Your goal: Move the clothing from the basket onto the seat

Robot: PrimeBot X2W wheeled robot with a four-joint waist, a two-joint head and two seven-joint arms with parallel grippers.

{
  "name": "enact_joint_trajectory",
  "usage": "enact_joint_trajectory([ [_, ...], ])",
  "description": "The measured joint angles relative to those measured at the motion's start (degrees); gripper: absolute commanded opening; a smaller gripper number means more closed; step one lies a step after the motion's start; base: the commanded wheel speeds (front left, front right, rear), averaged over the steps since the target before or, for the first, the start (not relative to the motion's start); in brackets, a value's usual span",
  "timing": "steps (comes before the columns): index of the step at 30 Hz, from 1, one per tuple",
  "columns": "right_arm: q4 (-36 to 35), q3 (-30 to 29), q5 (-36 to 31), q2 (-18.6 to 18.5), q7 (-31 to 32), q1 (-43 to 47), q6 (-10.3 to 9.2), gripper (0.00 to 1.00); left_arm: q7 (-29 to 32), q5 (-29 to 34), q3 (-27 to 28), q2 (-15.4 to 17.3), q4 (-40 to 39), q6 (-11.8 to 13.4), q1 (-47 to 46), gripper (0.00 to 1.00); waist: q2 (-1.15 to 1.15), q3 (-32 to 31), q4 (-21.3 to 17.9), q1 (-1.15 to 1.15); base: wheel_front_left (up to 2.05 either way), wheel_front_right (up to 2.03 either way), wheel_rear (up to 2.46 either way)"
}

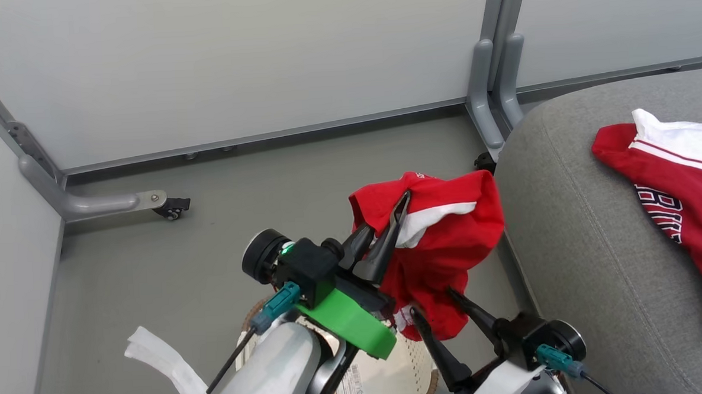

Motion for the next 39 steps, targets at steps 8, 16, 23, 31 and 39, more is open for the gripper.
enact_joint_trajectory([
  [8, 10.5, -3.7, -2.2, 0.4, 0.0, -2.1, 0.00, 1.00, 0.0, -2.5, -3.9, 0.0, -2.2, 1.2, -1.8, 0.00, 0.00, 0.5, 1.2, 0.00, 0.00, 0.00, 0.00],
  [16, 9.7, -10.7, -3.8, 0.4, 0.0, -3.3, 0.00, 1.00, 0.0, -2.6, -5.2, 0.0, -2.5, 2.0, -2.5, 0.00, 0.00, 0.6, 1.8, 0.00, 0.00, 0.00, 0.00],
  [23, 7.2, -11.8, -4.3, 0.4, 0.0, -3.2, 0.00, 0.00, 0.0, -3.2, -5.8, 0.0, -2.6, 2.1, -2.5, 0.00, 0.00, 0.4, 2.0, 0.00, 0.00, 0.00, 0.00],
  [31, 6.2, -12.9, -4.1, 0.4, 0.0, -3.0, 0.00, 0.00, 0.0, -3.3, -5.0, 0.0, -1.4, 2.1, -2.3, 0.00, 0.00, 0.6, 1.8, 0.00, 0.00, 0.00, 0.00],
  [39, 4.6, -13.3, -4.1, 0.4, 0.0, -1.7, 0.00, 0.00, 0.0, -3.0, -4.4, 0.0, 0.7, 2.1, -1.1, 0.75, 0.00, 0.1, 1.7, 0.00, 0.00, 0.00, 0.00],
])
